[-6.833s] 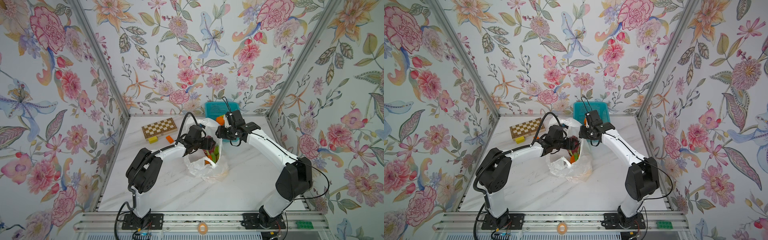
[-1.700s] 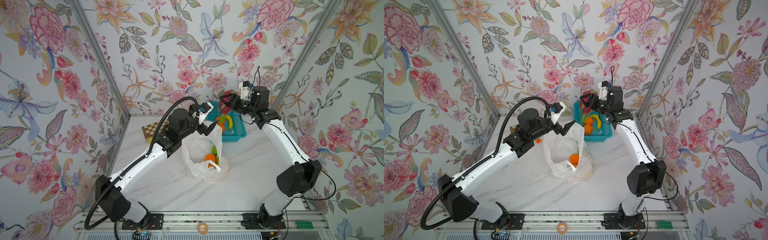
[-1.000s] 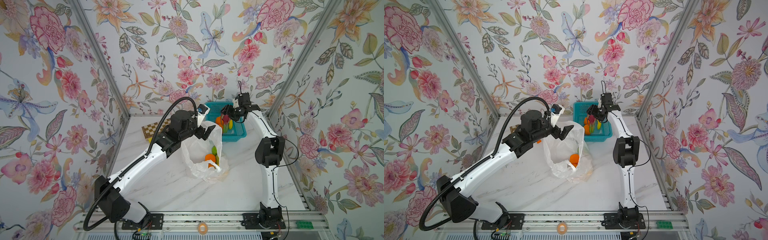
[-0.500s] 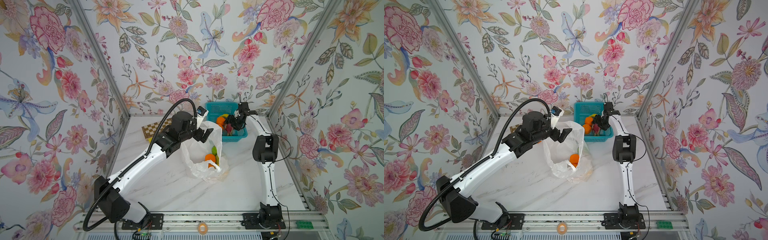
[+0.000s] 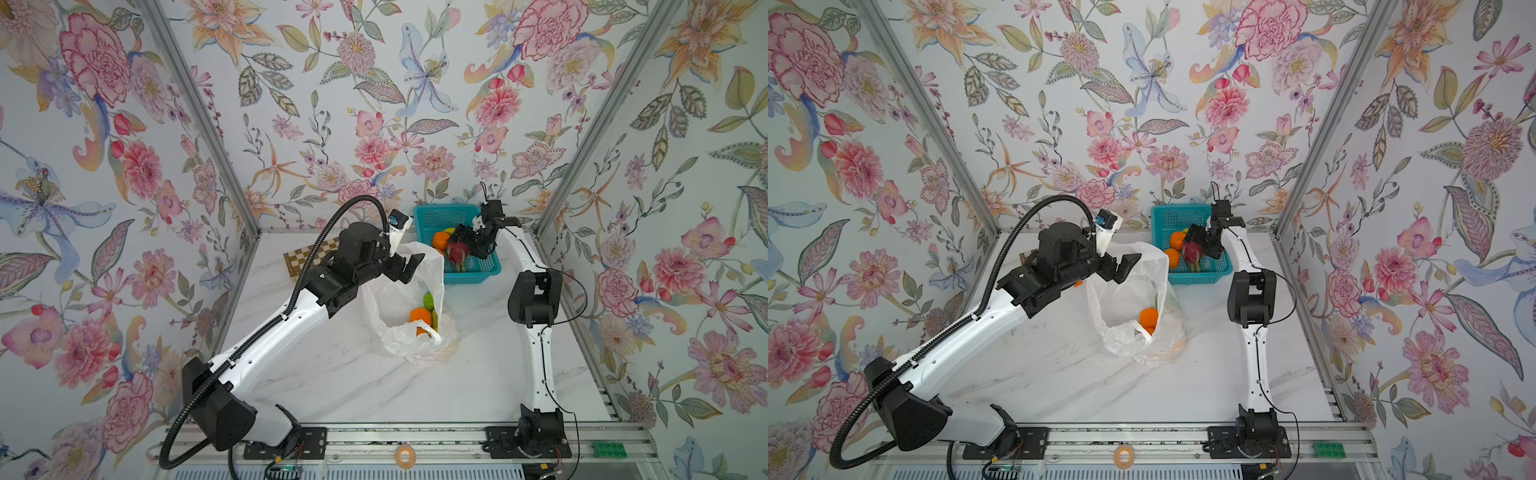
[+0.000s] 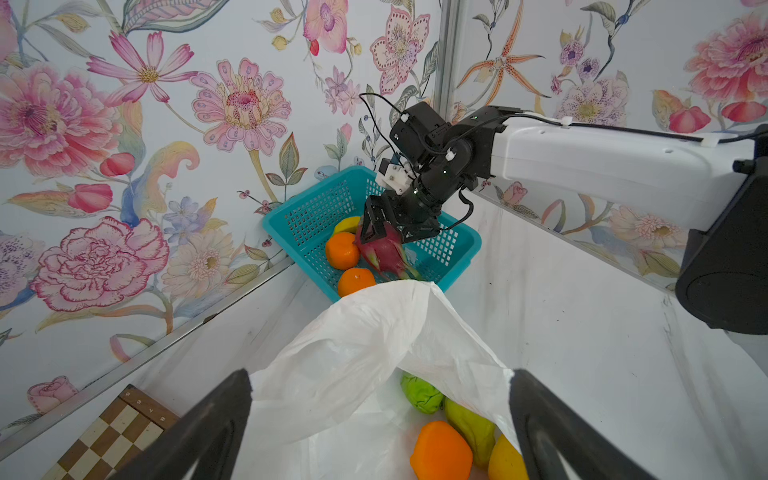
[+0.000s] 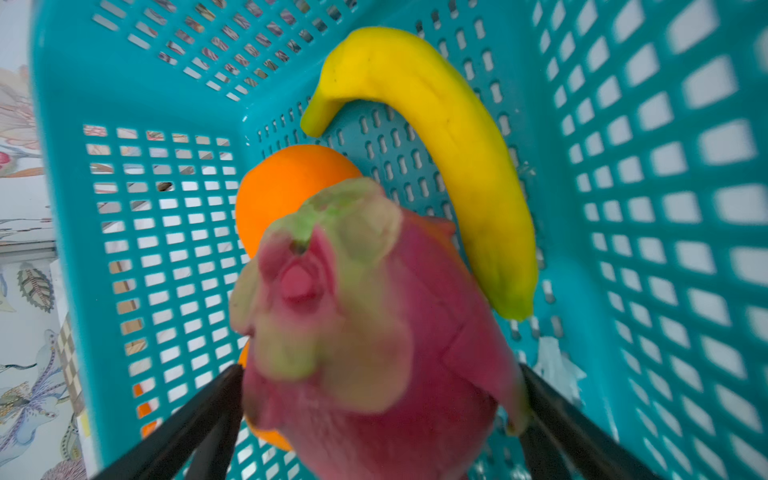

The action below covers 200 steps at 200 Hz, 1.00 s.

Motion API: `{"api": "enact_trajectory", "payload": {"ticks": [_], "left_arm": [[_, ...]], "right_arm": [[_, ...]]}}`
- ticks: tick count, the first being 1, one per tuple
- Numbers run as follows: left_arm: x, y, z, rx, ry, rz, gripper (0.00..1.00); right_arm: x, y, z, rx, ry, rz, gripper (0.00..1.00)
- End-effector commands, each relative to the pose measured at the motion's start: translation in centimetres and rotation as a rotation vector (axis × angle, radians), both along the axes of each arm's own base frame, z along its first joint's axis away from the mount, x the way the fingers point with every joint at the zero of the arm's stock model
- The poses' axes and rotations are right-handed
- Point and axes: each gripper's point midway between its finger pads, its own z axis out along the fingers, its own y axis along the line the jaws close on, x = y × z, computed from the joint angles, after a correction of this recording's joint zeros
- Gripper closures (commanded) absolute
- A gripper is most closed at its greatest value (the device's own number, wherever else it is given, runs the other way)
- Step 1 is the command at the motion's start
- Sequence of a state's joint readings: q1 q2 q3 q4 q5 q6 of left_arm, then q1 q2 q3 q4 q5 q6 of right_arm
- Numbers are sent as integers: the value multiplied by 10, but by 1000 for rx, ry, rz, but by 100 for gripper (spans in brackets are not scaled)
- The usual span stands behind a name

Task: Untie the knot of the plastic bag and take out the fruit
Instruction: 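Release the dragon fruit in the basket and bring the right gripper back to the bag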

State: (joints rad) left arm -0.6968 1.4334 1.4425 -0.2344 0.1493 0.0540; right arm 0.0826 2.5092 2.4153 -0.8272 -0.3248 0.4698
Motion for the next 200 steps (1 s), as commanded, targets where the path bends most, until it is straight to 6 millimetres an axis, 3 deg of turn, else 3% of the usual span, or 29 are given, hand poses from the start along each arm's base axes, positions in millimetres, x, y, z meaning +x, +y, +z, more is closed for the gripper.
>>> {"api": "enact_trajectory", "payload": {"ticks": [1, 65, 95, 149, 200], "left_arm": [[-8, 6, 7, -45, 6, 13, 4], [-22, 11, -16, -35, 79, 23, 12], [-27, 12, -37, 7, 133, 28, 14], [-40, 15, -81, 110, 236, 6, 19], [-66, -3, -112, 82, 326, -94, 34]], "right_arm": [[-10, -15, 76, -21, -110, 8, 1], [-58, -14, 164, -29, -196, 19, 1], [-98, 7, 195, -18, -218, 47, 1], [-187, 62, 197, -38, -176, 153, 1], [-275, 97, 160, -72, -63, 177, 1]]}}
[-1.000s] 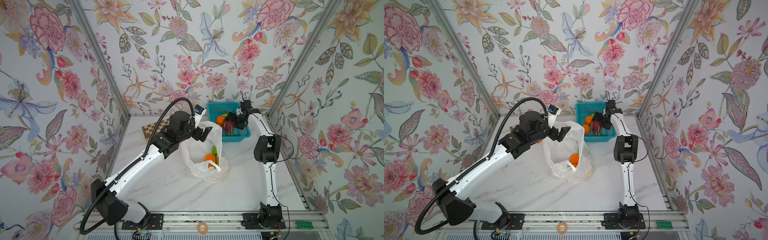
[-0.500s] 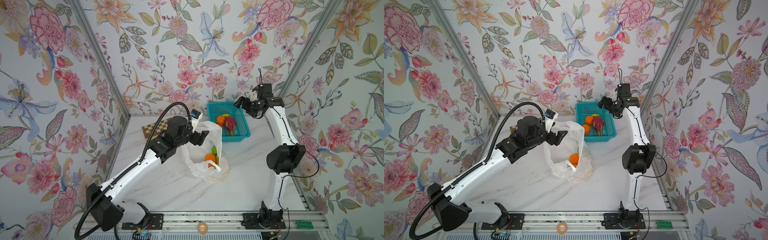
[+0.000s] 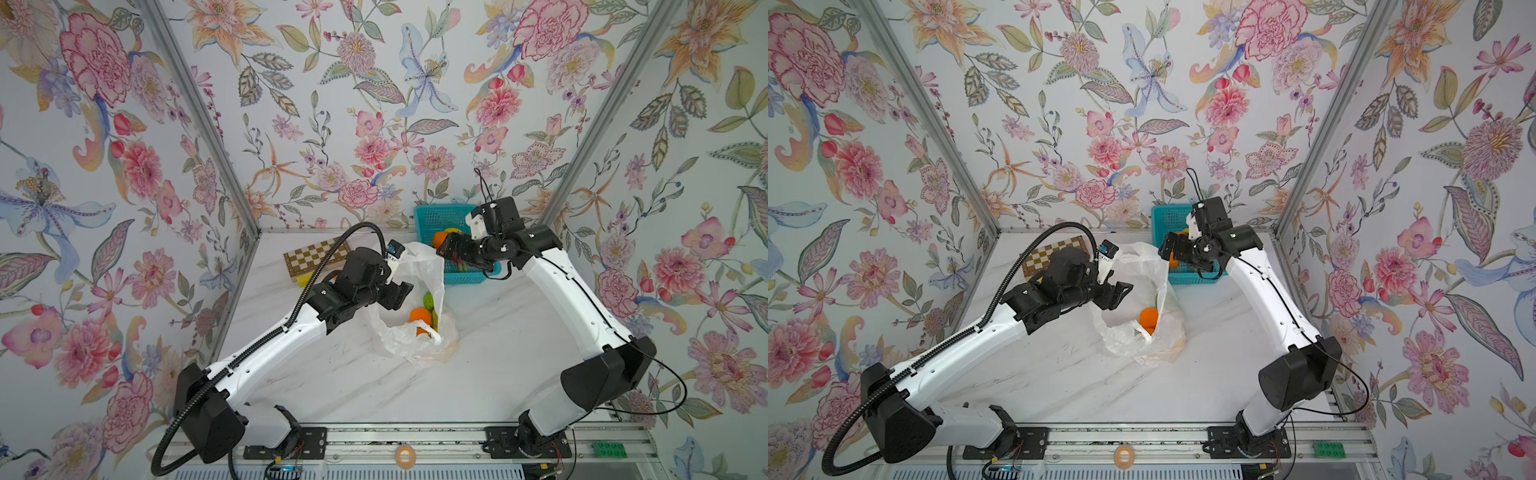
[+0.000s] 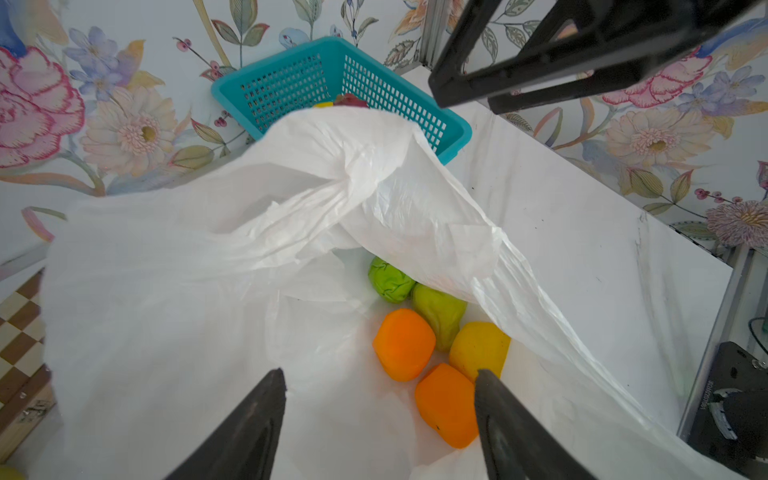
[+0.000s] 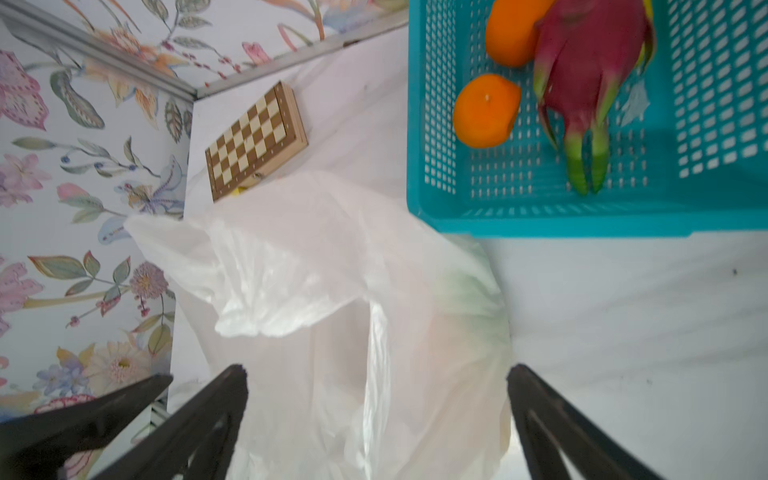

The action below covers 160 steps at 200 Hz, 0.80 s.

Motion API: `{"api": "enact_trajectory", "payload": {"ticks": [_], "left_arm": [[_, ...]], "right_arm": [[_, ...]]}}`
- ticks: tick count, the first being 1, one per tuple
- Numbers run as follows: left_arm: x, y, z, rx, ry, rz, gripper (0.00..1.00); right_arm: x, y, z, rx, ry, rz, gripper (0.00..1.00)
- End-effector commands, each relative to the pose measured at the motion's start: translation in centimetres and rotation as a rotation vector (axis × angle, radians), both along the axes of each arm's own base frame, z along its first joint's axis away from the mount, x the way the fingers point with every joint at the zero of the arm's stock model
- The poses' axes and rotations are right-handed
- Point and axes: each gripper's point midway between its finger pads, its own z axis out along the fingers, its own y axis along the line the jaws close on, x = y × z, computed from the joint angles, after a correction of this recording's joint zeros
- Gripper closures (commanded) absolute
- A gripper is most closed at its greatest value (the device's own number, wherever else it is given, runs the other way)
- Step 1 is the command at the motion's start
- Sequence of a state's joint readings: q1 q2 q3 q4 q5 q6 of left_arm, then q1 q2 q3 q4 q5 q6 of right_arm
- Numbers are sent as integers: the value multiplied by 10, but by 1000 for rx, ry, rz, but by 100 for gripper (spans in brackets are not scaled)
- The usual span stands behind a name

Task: Untie the knot of the plastic bag and take out the fruit
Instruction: 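Release the dragon fruit in the basket and bring the right gripper back to the bag, then hold the bag open with the right gripper while the left gripper reaches in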

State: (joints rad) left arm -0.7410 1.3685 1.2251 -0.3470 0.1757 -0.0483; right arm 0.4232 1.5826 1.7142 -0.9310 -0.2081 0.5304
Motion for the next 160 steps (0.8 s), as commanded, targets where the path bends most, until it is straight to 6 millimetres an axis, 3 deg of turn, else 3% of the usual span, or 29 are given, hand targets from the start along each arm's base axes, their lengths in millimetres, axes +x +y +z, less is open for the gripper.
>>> {"api": "enact_trajectory", "payload": {"ticks": [1, 43, 62, 89, 126, 146, 160], "left_arm": [[-22, -10, -13, -26, 60, -66, 35], [-55, -20, -48, 1, 134, -146, 43], [-76, -20, -67, 40, 148, -200, 44], [-109, -19, -101, 50, 158, -273, 44], [-124, -9, -135, 70, 145, -258, 45], [-122, -3, -154, 108, 155, -232, 44], [-119, -4, -157, 110, 146, -224, 44]], "right_arm": [[-34, 1, -16, -43, 51, -50, 1], [-82, 25, -55, -94, 133, 20, 2], [-93, 28, -72, -150, 146, 51, 9], [-116, 13, -109, -231, 212, 50, 34], [-148, -24, -156, -345, 281, 28, 57], [-162, -34, -172, -369, 323, 24, 60], [-167, -36, -177, -375, 331, 25, 59]]}}
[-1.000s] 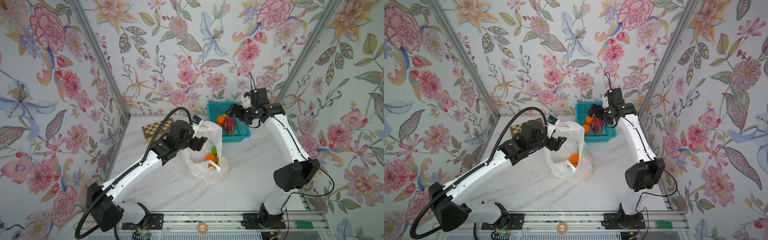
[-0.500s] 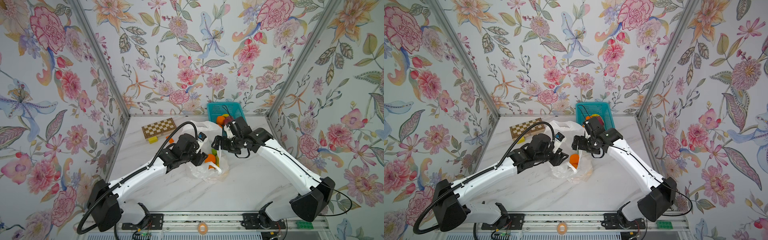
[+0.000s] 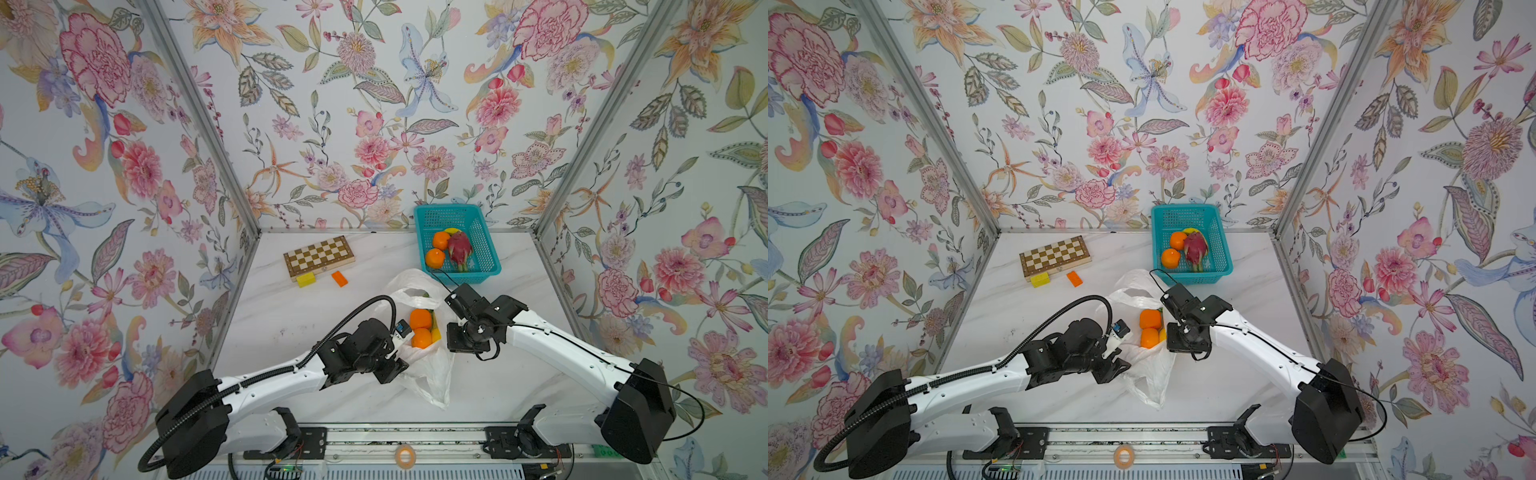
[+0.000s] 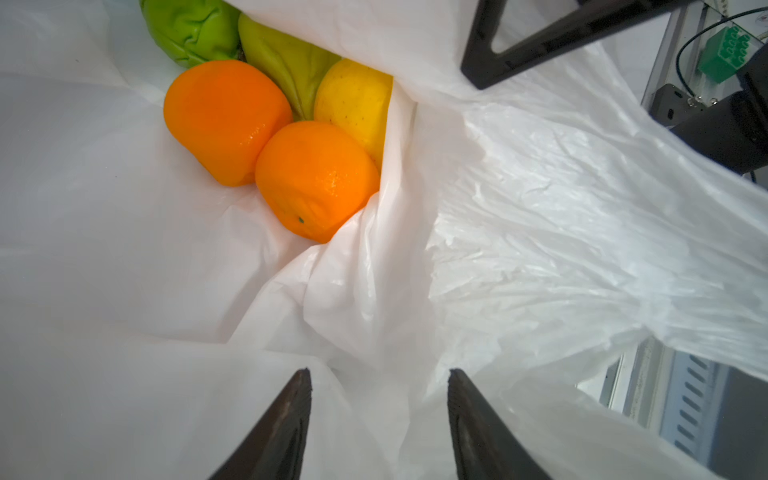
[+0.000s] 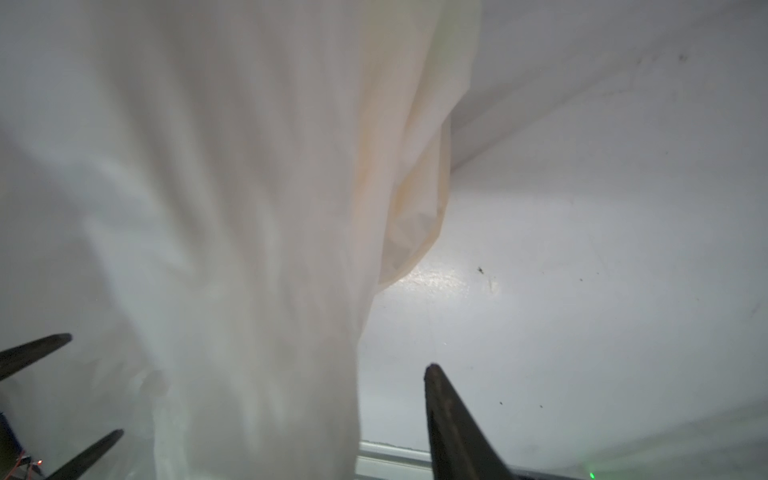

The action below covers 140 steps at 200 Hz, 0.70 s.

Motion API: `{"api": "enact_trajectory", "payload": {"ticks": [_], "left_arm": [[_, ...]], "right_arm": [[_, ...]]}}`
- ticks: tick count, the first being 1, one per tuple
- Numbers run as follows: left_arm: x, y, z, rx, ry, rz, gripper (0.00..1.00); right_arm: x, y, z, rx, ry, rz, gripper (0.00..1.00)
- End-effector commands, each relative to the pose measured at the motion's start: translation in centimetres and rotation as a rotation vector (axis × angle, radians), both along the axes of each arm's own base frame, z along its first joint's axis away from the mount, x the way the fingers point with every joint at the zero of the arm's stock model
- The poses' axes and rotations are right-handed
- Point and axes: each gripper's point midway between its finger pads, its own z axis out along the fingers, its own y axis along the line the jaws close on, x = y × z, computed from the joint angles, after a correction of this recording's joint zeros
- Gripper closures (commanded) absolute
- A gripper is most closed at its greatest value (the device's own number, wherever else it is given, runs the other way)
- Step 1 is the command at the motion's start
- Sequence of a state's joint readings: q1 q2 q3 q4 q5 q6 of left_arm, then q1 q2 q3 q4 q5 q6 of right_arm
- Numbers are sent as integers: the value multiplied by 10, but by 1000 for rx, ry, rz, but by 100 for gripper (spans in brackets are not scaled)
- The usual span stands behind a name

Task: Untie the knot of the plastic bag and take out the fruit
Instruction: 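Hold the bag open with the right gripper while the left gripper reaches in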

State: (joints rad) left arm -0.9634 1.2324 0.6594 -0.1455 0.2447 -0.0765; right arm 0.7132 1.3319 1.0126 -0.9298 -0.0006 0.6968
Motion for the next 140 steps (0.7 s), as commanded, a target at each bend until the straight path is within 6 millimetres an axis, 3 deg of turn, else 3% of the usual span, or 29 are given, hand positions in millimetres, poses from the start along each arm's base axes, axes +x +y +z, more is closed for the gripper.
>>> {"api": "enact_trajectory", "payload": {"ticks": [1, 55, 86, 116, 140], "left_arm": [[11, -6, 2, -25, -55, 32, 44], [35, -23, 48, -133, -168, 87, 35], [50, -31, 64, -140, -183, 139, 35], [62, -39, 64, -120, -136, 200, 36], [69, -44, 47, -67, -80, 240, 37]], "right_arm": [[-8, -9, -6, -33, -2, -12, 59], [-6, -3, 6, -3, -46, -11, 48], [-6, 6, 13, 25, -76, 2, 41], [-6, 11, 15, 32, -89, 6, 36], [-3, 16, 23, 50, -113, 6, 28]]}}
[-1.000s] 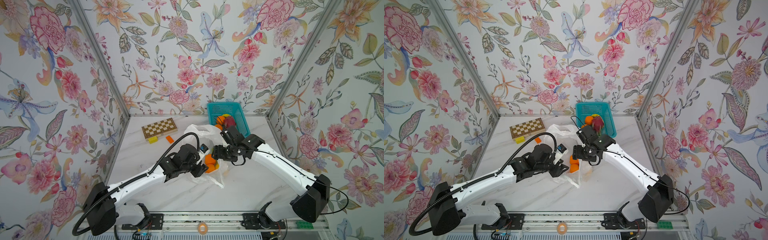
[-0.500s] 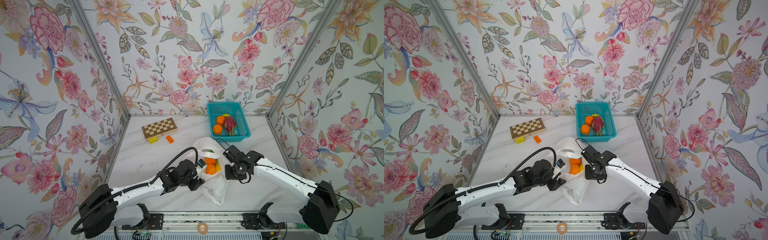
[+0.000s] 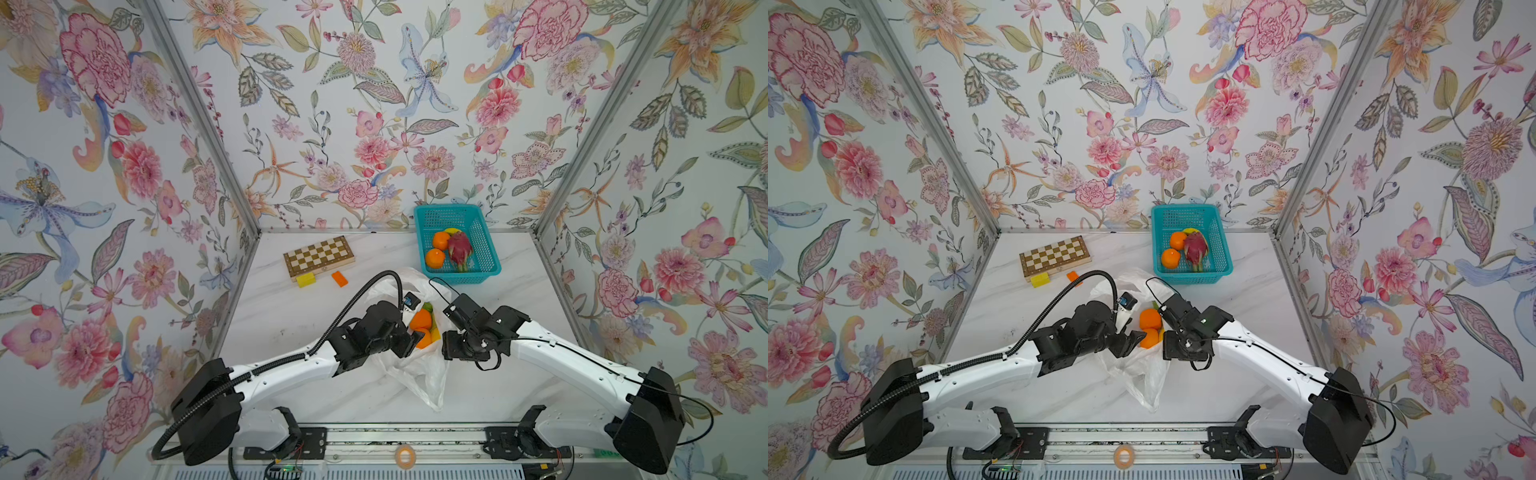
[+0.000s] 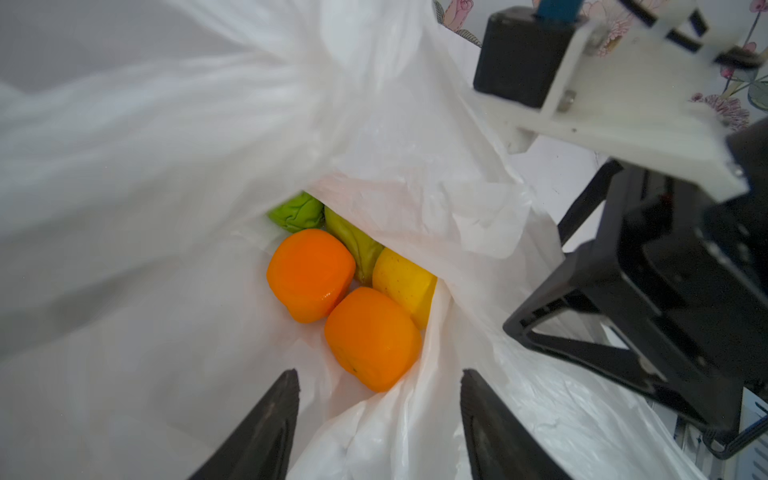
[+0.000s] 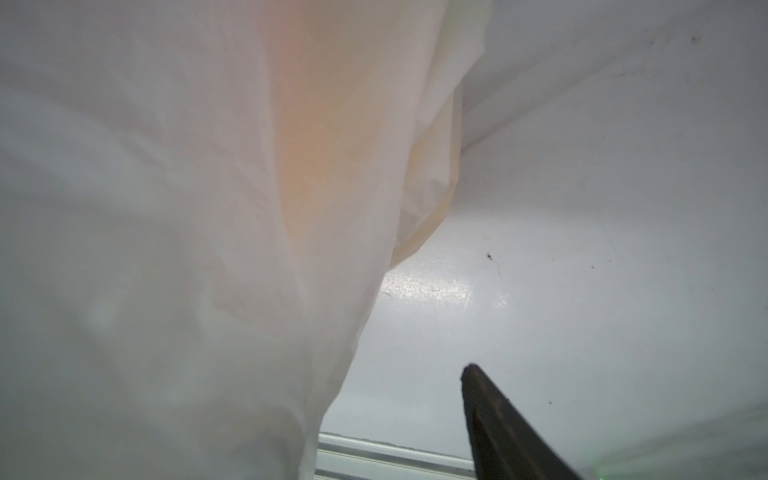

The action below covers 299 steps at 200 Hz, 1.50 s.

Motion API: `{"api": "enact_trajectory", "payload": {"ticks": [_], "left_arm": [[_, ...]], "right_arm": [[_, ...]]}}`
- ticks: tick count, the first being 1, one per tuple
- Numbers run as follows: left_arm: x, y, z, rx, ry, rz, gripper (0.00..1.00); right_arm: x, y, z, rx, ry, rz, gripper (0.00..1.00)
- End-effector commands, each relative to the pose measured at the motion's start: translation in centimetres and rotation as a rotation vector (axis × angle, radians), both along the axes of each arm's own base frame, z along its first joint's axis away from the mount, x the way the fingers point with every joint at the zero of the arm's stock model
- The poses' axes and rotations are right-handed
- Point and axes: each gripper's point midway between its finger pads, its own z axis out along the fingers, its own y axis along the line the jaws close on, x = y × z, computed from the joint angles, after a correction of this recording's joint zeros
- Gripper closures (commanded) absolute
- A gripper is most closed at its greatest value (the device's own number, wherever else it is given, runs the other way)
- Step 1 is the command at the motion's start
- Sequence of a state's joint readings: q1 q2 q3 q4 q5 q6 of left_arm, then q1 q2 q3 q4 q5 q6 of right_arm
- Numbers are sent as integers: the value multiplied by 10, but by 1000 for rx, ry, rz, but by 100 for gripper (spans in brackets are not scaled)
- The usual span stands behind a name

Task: Untie the knot of the plastic bag and take out the fruit
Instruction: 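Hold the bag open with the right gripper while the left gripper reaches in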

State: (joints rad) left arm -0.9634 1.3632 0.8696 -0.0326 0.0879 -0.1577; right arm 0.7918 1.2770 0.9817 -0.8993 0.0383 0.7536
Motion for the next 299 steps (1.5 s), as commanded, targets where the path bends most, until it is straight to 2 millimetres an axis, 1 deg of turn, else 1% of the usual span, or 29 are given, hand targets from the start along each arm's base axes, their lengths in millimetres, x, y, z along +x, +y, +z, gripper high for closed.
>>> {"api": "enact_trajectory", "payload": {"ticks": [1, 29, 33, 36, 51, 81, 109, 134, 168, 188, 208, 219, 255, 260, 281, 299], "left_arm": [[7, -1, -17, 56, 70, 70, 37], [14, -8, -39, 144, 138, 100, 39], [15, -8, -38, 154, 141, 104, 39], [17, -9, -49, 185, 159, 110, 39], [21, -8, -64, 251, 200, 139, 39], [27, -13, -79, 297, 253, 162, 35], [29, -19, -89, 304, 301, 166, 27], [28, -24, -98, 300, 345, 154, 24], [27, -20, -113, 313, 397, 171, 21], [28, -17, -116, 317, 402, 182, 24], [31, -13, -115, 321, 398, 200, 33], [31, -10, -116, 326, 404, 206, 35], [30, 3, -123, 373, 421, 229, 40], [30, 5, -124, 382, 421, 230, 39], [29, 6, -128, 398, 425, 227, 25], [31, 4, -131, 406, 426, 225, 18]], "right_arm": [[8, 6, 17, 32, -58, -9, 28], [11, 7, 26, 52, -90, -15, 21], [11, 6, 28, 54, -95, -16, 21], [11, 6, 28, 55, -98, -15, 20], [10, 4, 30, 61, -106, -20, 17], [8, -1, 31, 65, -119, -40, 12], [9, -2, 32, 70, -124, -50, 10], [8, -3, 31, 68, -120, -51, 10], [8, -3, 31, 66, -123, -52, 9], [9, -3, 30, 62, -123, -50, 9], [9, -2, 29, 60, -120, -47, 9], [9, -3, 29, 60, -119, -48, 9], [11, -2, 34, 67, -133, -50, 8], [11, -1, 36, 71, -139, -50, 8], [13, 1, 38, 79, -145, -49, 8], [13, 3, 39, 84, -145, -46, 8]]}}
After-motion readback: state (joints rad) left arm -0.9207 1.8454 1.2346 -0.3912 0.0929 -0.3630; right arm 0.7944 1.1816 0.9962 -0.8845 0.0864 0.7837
